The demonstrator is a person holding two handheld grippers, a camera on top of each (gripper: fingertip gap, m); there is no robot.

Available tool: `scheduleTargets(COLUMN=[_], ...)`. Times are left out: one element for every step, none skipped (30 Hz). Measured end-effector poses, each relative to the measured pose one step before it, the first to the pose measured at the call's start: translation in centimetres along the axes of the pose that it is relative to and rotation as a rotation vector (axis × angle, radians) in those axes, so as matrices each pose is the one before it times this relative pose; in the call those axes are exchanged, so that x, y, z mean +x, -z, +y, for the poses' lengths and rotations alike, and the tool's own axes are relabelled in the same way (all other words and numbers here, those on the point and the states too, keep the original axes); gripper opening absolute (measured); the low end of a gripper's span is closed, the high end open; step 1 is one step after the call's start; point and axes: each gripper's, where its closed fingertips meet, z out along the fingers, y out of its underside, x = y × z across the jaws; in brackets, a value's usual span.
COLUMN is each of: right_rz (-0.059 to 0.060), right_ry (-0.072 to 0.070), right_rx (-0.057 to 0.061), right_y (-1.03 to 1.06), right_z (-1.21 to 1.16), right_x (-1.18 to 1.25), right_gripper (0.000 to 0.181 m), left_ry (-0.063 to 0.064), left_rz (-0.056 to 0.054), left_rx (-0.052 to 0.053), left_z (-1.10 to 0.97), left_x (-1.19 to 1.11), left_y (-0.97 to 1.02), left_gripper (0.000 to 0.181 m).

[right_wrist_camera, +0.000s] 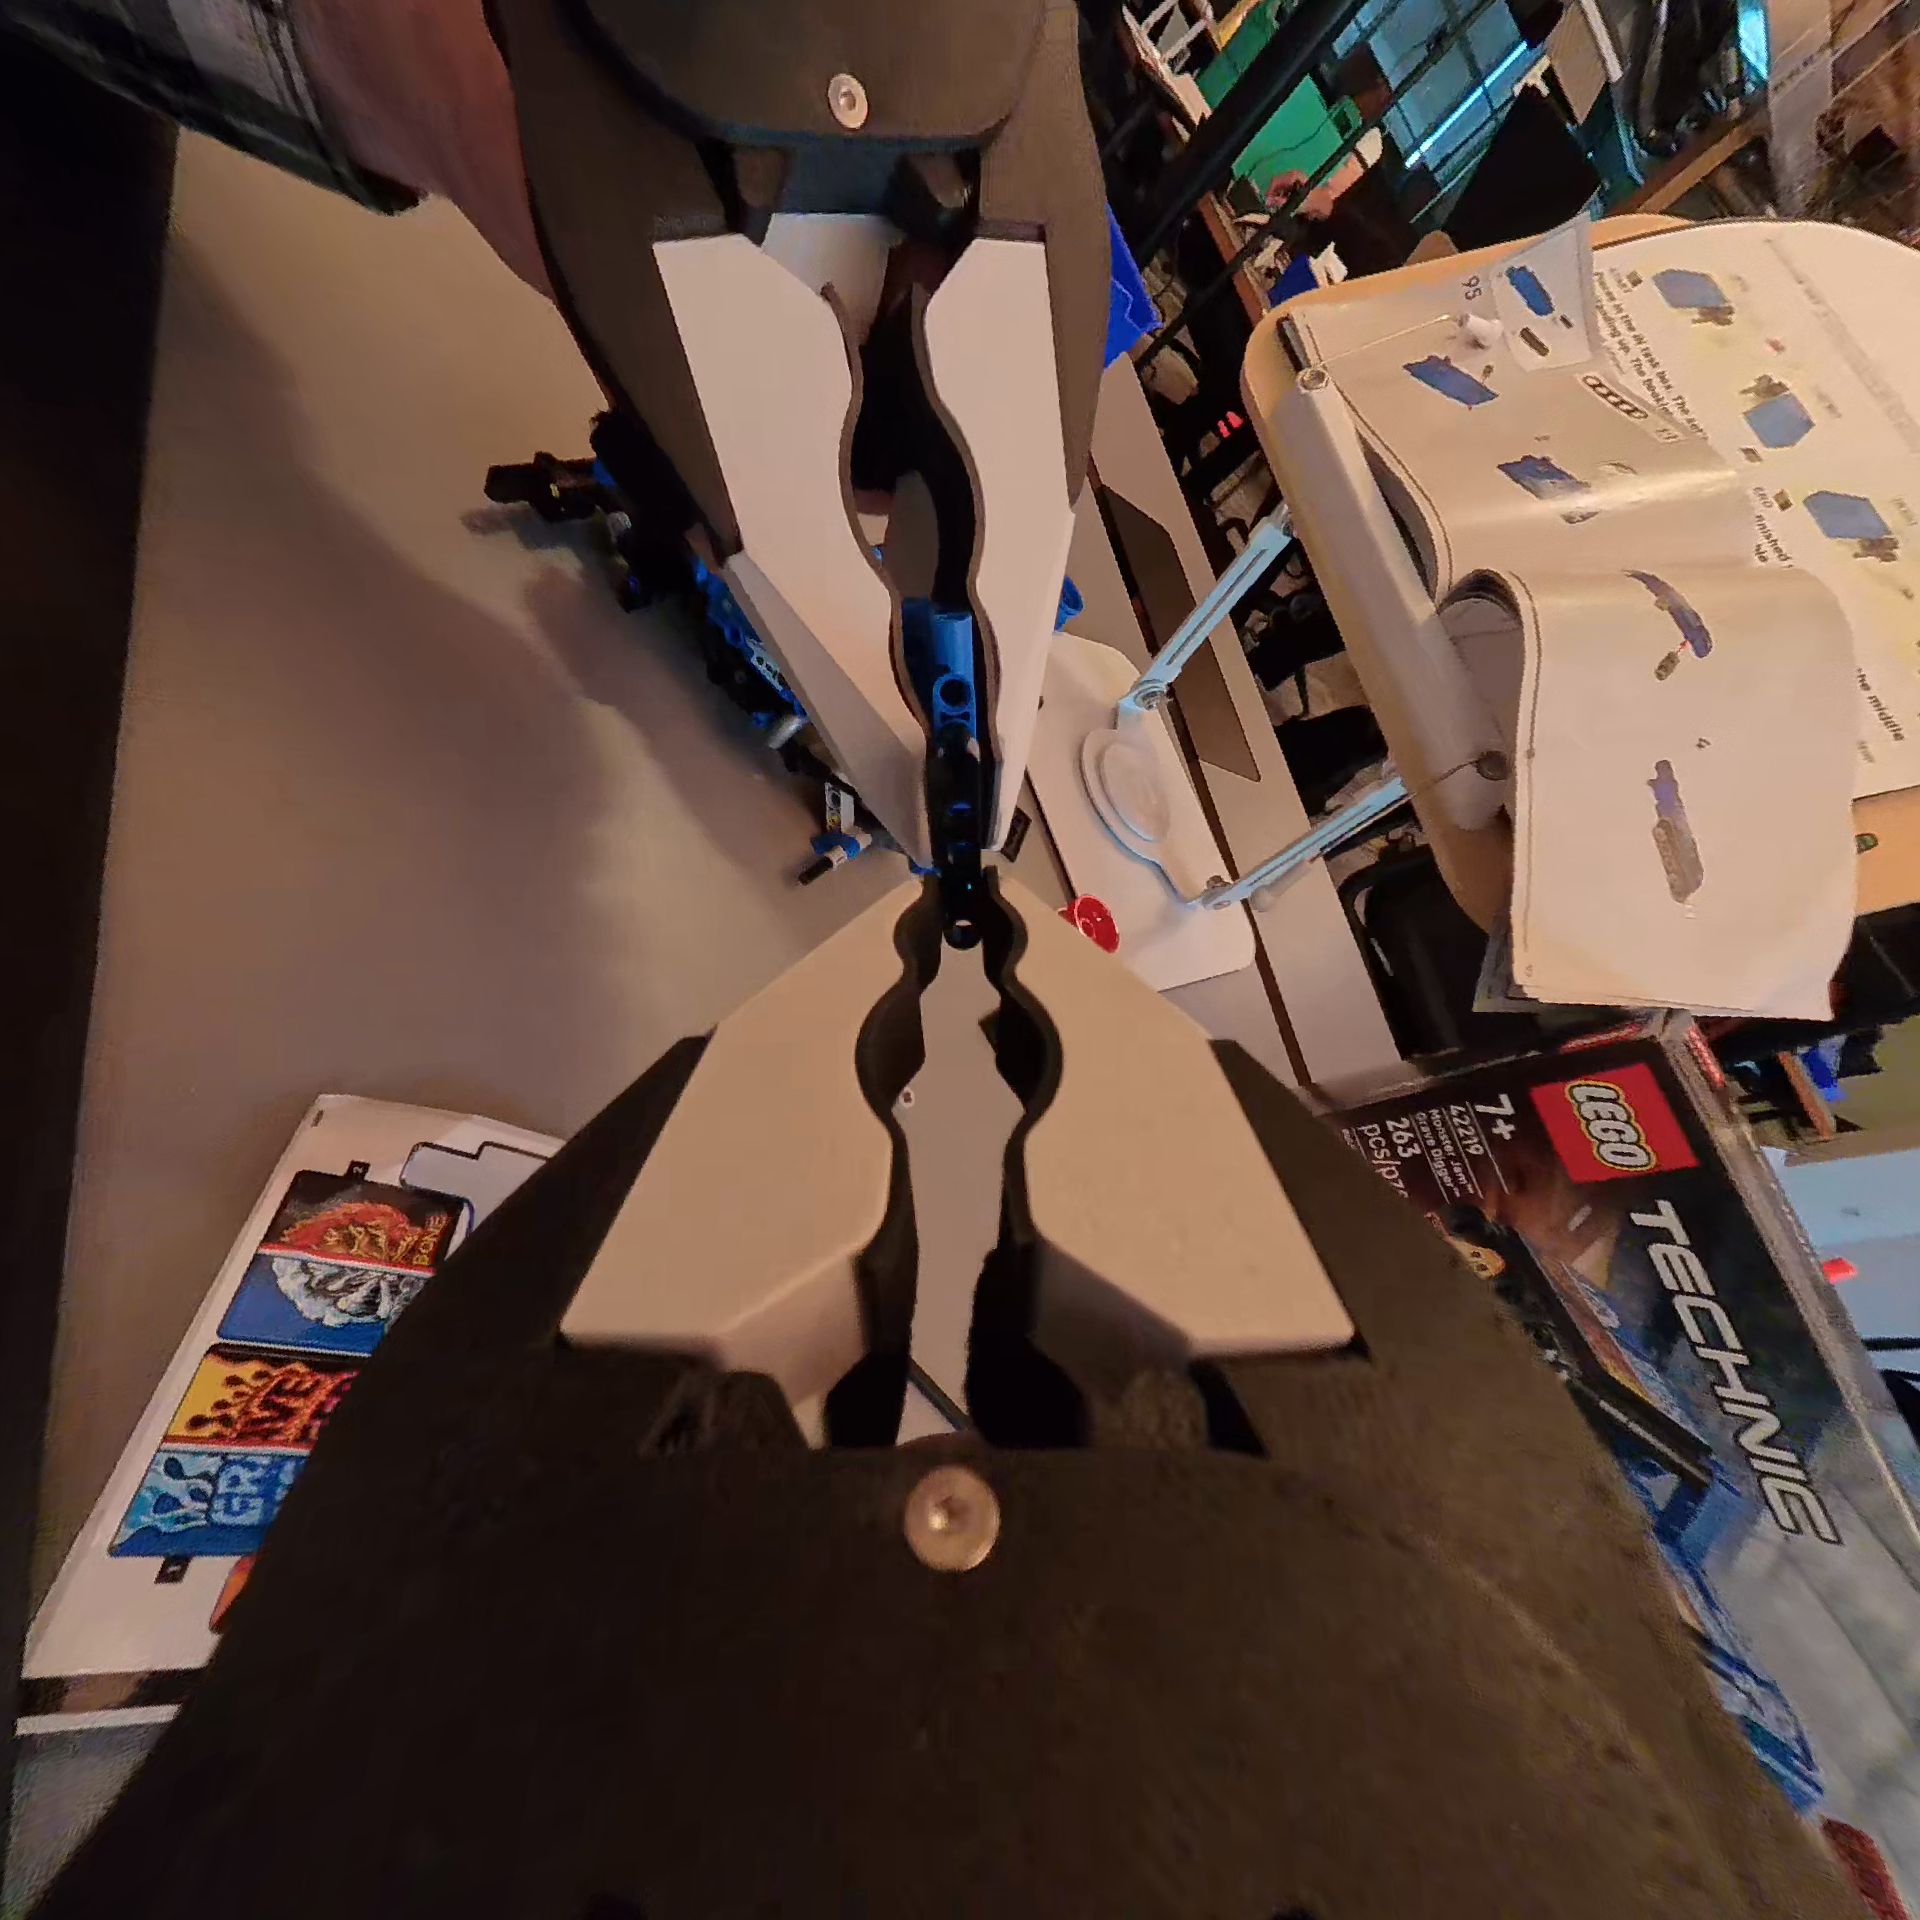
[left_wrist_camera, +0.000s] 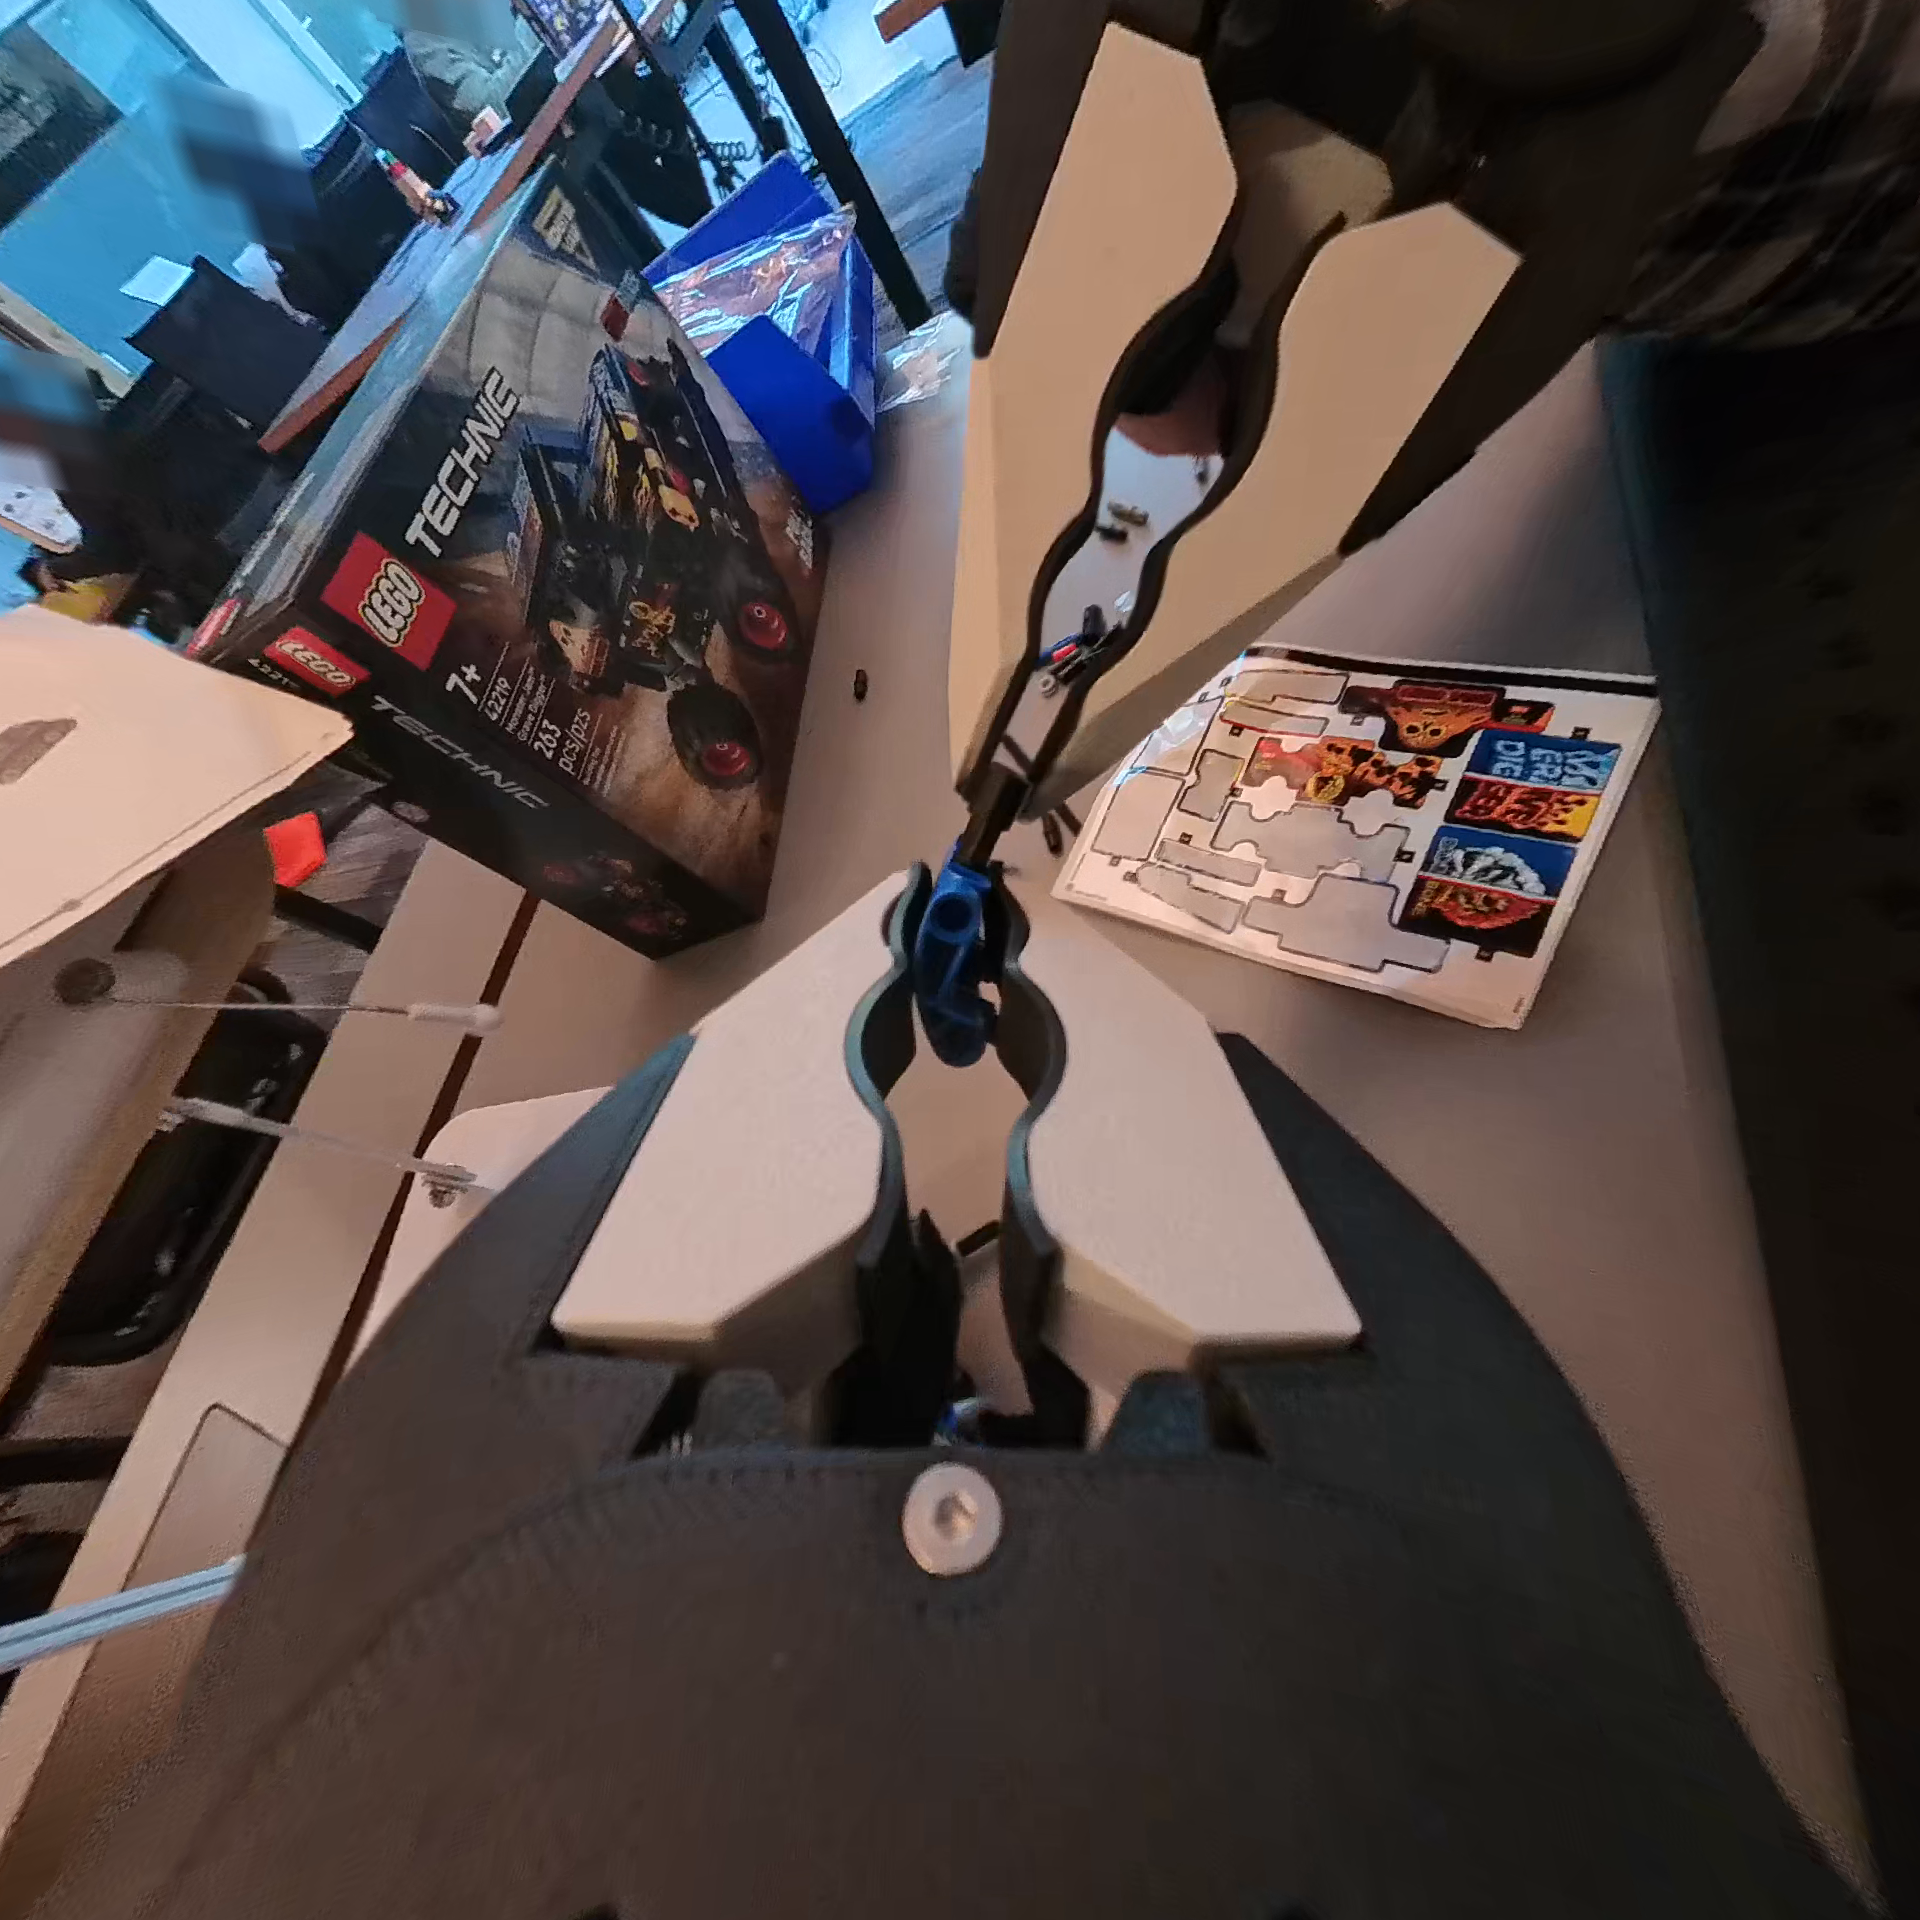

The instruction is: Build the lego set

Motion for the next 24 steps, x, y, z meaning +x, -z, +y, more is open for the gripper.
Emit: scheduleTargets(right_rz=[0.0075, 0.0078, 0.0091, 0.0099, 0.009, 0.0068, 0.0091, 0.004, -0.0036, -0.0039, 0.0013, 0.0075, 0.0074, 0.0063, 0.0086, 0.0099, 0.007, 0.0034, 0.0061, 0.0038, 0.0036, 0.0022, -0.0019, 0.0022], right_ry=[0.0128, 0.0136, 0.0195, 0.0245, 0.0181, 0.0113, 0.0161, 0.0079, -0.0051, -0.0062, 0.0039, 0.0095, 0.0042, 0.0072, 0.0064, 0.0068, 0.001, 0.0019, 0.0061, 0.0041, 0.0062, -0.0005, -0.0139, -0.0094], right_rx=[-0.0087, -0.0117, -0.0114, -0.0114, -0.0121, -0.0187, -0.0175, -0.015, -0.0129, -0.0133, -0.0193, -0.0212, -0.0197, -0.017, -0.0135, -0.0101, -0.0055, -0.0091, -0.0127, -0.0135, -0.013, -0.0041, -0.0009, 0.0021], right_y=[-0.036, -0.046, -0.056, -0.036, -0.048, -0.078, -0.079, -0.091, -0.119, -0.133, -0.164, -0.182, -0.199, -0.168, -0.128, -0.091, -0.065, -0.071, -0.106, -0.138, -0.134, -0.07, -0.035, -0.025], right_z=[0.061, 0.076, 0.067, 0.055, 0.064, 0.099, 0.089, 0.096, 0.139, 0.185, 0.233, 0.236, 0.19, 0.157, 0.124, 0.085, 0.035, 0.077, 0.093, 0.118, 0.116, 0.046, -0.01, -0.051], right_x=[0.002, -0.009, -0.031, -0.04, -0.006, -0.003, 0.003, -0.048, -0.089, -0.086, -0.074, -0.064, -0.058, -0.045, 0.026, 0.032, 0.033, -0.012, -0.022, -0.076, -0.1, -0.052, 0.025, 0.086], right_gripper=[0.005, 0.005, 0.006, 0.005, 0.005, 0.005, 0.005, 0.005, 0.005, 0.005, 0.005, 0.005, 0.005, 0.005, 0.004, 0.004, 0.004, 0.004, 0.004, 0.004, 0.004, 0.004, 0.004, 0.004], left_ry=[-0.0185, -0.0168, -0.0155, -0.0168, -0.02, -0.0195, -0.0214, -0.0226, -0.0265, -0.0228, -0.0226, -0.0229, -0.0199, -0.0142, -0.0022, -0.0036, -0.0068, -0.006, -0.0097, -0.0078, -0.0004, 0.015, 0.0137, 0.006], left_rz=[-0.0124, -0.011, -0.0085, -0.012, -0.0157, -0.0151, -0.0139, -0.0131, -0.0173, -0.019, -0.0188, -0.0161, -0.0134, -0.0158, -0.0107, -0.0086, -0.008, -0.008, -0.0081, -0.0044, -0.0016, 0.0033, -0.003, -0.0024], left_rx=[-0.01, -0.0099, -0.0094, -0.0084, -0.0137, -0.0138, -0.013, -0.0153, -0.017, -0.02, -0.023, -0.0227, -0.0212, -0.0166, -0.0119, -0.0097, -0.0108, -0.0135, -0.0146, -0.0118, -0.002, -0.0001, 0.0004, 0.0012], left_z=[0.036, 0.039, 0.058, 0.018, 0.046, 0.044, 0.048, 0.111, 0.117, 0.114, 0.134, 0.144, 0.143, 0.088, 0.046, 0.027, 0.034, 0.055, 0.077, 0.09, 0.025, 0.049, -0.017, -0.022], left_x=[-0.02, -0.004, 0.022, -0.011, -0.045, -0.031, -0.009, 0.017, 0.027, 0.035, 0.042, 0.007, 0.026, -0.029, -0.016, -0.047, -0.013, 0.031, 0.047, 0.097, 0.073, 0.021, -0.095, -0.061], left_y=[-0.042, -0.015, -0.03, -0.013, -0.027, -0.055, -0.036, -0.079, -0.11, -0.157, -0.176, -0.148, -0.13, -0.124, -0.093, -0.042, -0.051, -0.09, -0.107, -0.115, -0.089, -0.028, -0.008, 0.022], left_gripper=[0.008, 0.008, 0.008, 0.008, 0.008, 0.008, 0.007, 0.007, 0.007, 0.007, 0.007, 0.007, 0.007, 0.007, 0.007, 0.007, 0.007, 0.007, 0.007, 0.007, 0.007, 0.007, 0.007, 0.007])
